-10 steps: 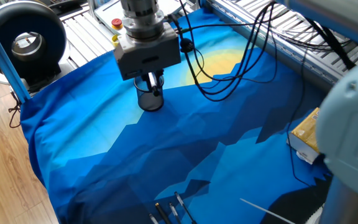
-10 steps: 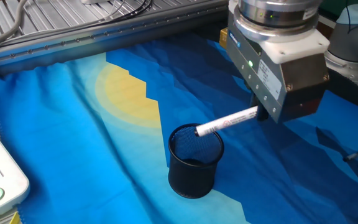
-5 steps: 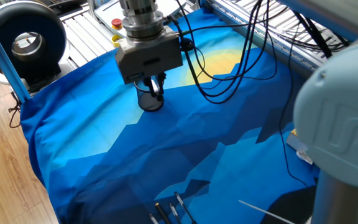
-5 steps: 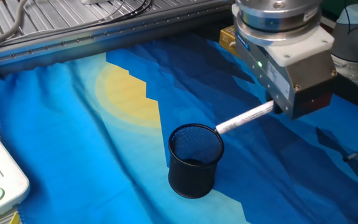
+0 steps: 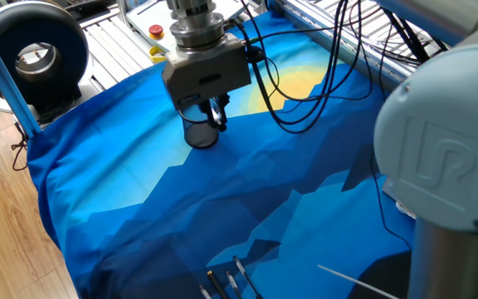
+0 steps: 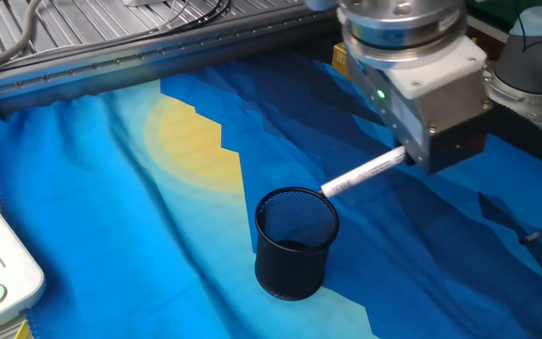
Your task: Put the pen into the pen holder
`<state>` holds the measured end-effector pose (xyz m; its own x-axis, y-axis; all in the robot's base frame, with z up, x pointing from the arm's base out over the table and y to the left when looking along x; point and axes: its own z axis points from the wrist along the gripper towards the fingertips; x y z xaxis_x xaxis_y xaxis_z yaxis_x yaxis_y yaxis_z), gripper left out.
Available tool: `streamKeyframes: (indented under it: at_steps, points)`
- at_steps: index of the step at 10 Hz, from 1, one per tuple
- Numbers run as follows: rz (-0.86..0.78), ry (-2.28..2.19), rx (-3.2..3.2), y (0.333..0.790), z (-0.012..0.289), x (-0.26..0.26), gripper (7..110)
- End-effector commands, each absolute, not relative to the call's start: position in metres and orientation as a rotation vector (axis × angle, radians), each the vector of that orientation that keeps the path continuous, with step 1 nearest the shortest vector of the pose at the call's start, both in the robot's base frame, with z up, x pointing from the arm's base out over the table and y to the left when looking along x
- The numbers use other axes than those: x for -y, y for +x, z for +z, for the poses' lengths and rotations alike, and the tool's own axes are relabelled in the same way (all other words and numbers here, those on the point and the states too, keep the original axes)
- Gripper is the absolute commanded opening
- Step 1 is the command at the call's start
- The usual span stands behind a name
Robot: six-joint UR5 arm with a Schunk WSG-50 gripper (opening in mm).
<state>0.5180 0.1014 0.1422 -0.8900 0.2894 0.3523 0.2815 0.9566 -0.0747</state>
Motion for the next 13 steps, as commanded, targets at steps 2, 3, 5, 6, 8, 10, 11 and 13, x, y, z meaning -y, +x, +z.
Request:
streamKeyframes:
  at_steps: [2,3,5,6,8,10,11,13]
  points:
    - [-0.011,-0.394,2.755,0.539,0.143,-0.103,7]
    - [-0.005,-0.393,2.754,0.544,0.14,-0.103,7]
    - [-0.005,-0.389,2.753,0.55,0.133,-0.102,7]
    - [0.006,-0.396,2.738,0.552,0.132,-0.103,7]
    - [0.002,-0.403,2.725,0.554,0.129,-0.11,7]
    - [-0.023,-0.381,2.696,0.549,0.124,-0.114,7]
    - [-0.023,-0.362,2.683,0.546,0.123,-0.113,7]
    - [-0.022,-0.336,2.657,0.542,0.127,-0.107,7]
